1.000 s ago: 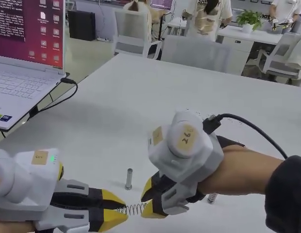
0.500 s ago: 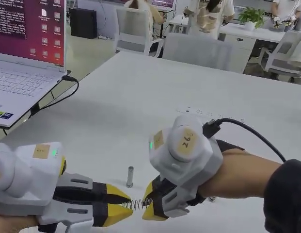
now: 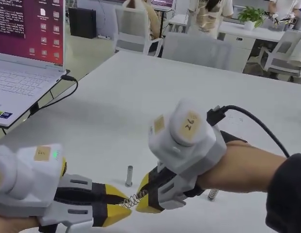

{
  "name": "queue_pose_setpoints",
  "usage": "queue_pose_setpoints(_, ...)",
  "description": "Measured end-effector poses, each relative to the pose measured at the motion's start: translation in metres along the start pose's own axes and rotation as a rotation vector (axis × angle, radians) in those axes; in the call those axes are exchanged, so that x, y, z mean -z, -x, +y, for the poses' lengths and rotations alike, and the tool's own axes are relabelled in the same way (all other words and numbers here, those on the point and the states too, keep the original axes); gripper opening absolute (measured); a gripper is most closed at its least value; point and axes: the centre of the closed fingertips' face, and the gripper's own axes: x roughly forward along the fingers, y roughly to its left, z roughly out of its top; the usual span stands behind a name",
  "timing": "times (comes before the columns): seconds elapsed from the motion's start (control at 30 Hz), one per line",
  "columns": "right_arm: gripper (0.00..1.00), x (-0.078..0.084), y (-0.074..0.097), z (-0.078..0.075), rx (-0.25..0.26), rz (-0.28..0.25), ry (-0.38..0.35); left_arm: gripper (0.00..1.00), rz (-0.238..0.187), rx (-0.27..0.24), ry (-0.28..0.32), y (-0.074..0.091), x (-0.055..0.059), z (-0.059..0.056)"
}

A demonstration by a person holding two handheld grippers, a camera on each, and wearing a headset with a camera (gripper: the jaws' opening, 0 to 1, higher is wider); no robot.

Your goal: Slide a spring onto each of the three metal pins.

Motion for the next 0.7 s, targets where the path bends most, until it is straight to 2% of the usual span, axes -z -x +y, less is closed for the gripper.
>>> queue_pose_setpoints(0.3, 0.08, -0.01, -0.001, 0.005, -0.006, 0.013, 0.031, 0.03, 0.006, 0.011, 0.001, -0.003, 0.001, -0.002)
queue_pose_setpoints(0.7, 0.08, -0.012, -0.003, 0.006, -0.004, 0.037, 0.05, 0.03, 0.009, 0.015, 0.001, -0.005, 0.004, -0.002)
